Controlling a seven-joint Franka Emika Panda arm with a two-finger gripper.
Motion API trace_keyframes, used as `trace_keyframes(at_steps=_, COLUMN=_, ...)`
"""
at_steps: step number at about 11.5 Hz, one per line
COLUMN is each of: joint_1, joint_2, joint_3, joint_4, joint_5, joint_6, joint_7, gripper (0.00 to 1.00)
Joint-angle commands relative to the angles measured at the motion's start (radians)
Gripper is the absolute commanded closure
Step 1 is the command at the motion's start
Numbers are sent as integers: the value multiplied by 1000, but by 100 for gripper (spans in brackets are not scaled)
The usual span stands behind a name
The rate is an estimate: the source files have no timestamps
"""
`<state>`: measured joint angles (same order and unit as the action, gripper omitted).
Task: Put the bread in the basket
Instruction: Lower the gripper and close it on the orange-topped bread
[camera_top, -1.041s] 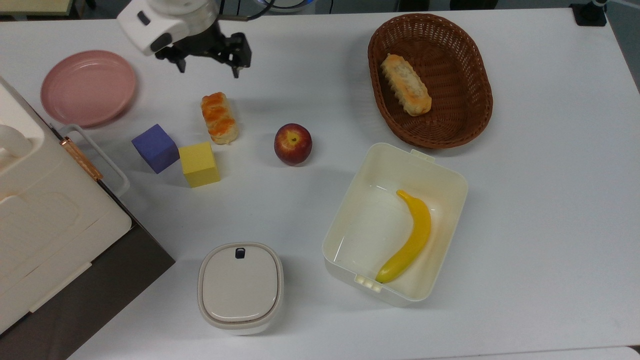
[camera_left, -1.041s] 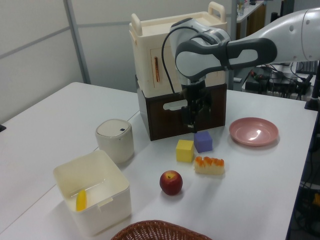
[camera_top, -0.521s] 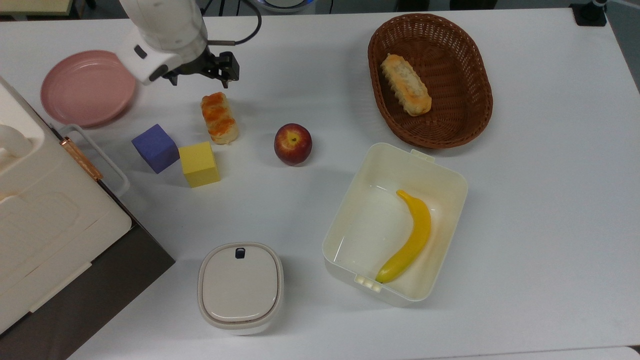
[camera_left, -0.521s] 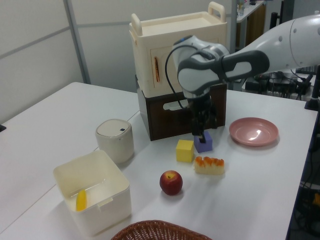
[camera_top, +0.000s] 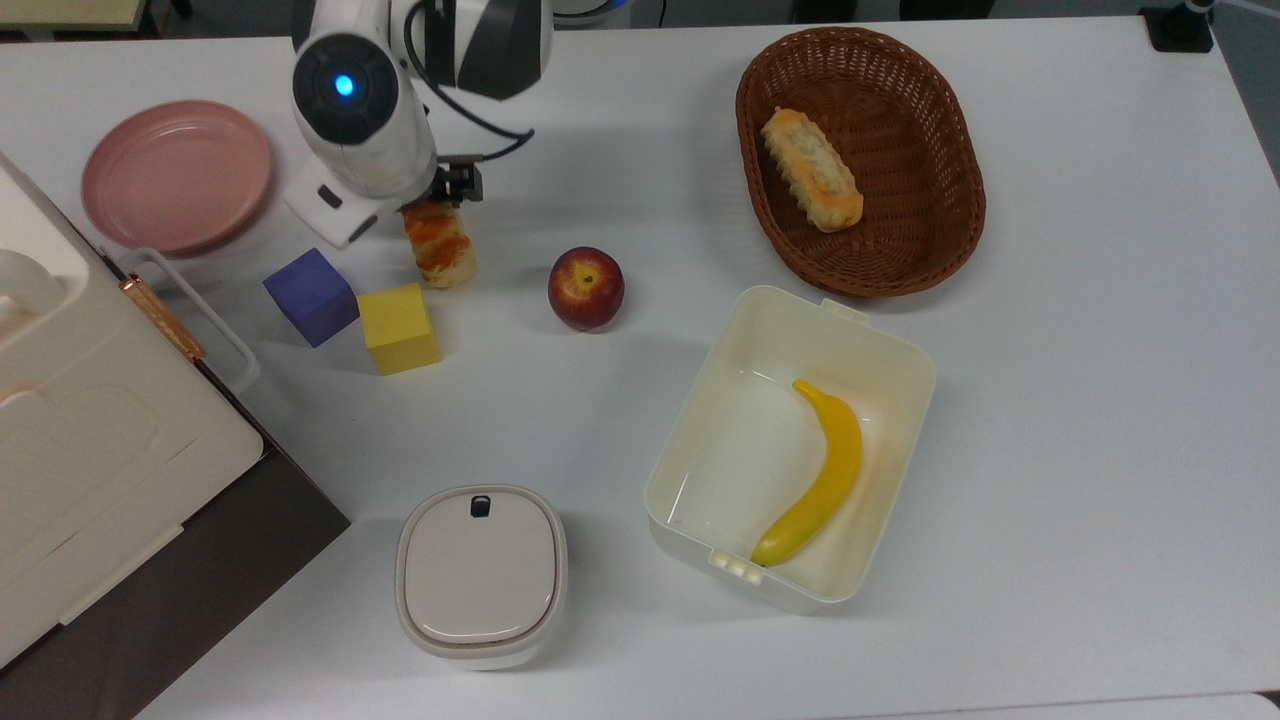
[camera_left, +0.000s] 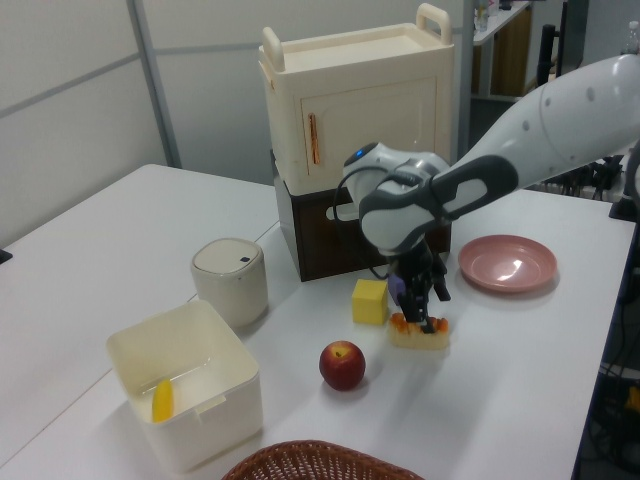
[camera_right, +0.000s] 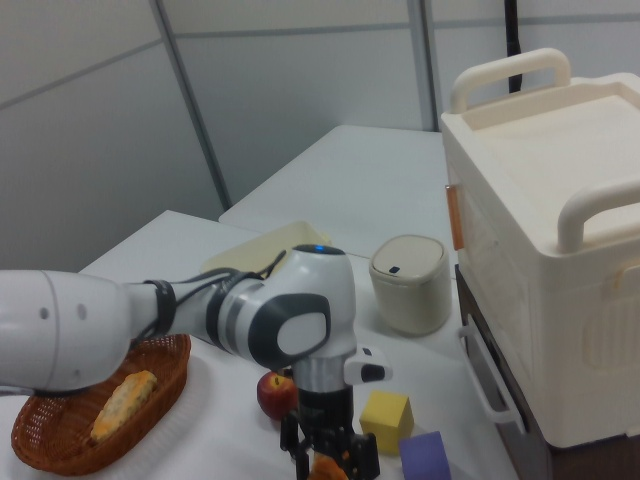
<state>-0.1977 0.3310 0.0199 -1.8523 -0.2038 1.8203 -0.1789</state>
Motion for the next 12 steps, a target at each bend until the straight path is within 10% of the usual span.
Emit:
trace_keyframes(at_steps=1, joint_1=1, joint_2=36, joint_3=-1, joint_4=-10, joint_5=-17, joint_6=60, joint_7=-28, gripper=0)
trace_keyframes(at_steps=6, joint_1=9, joint_2=45, joint_3=20, joint_4=-4, joint_5=-16, joint_6=60, joint_7=-21, gripper=54)
trace_keyframes(at_steps=12, joint_1=11, joint_2=-85, joint_3=175, joint_4=93, joint_5=21, joint_6=-211, joint_7=-10, gripper=58)
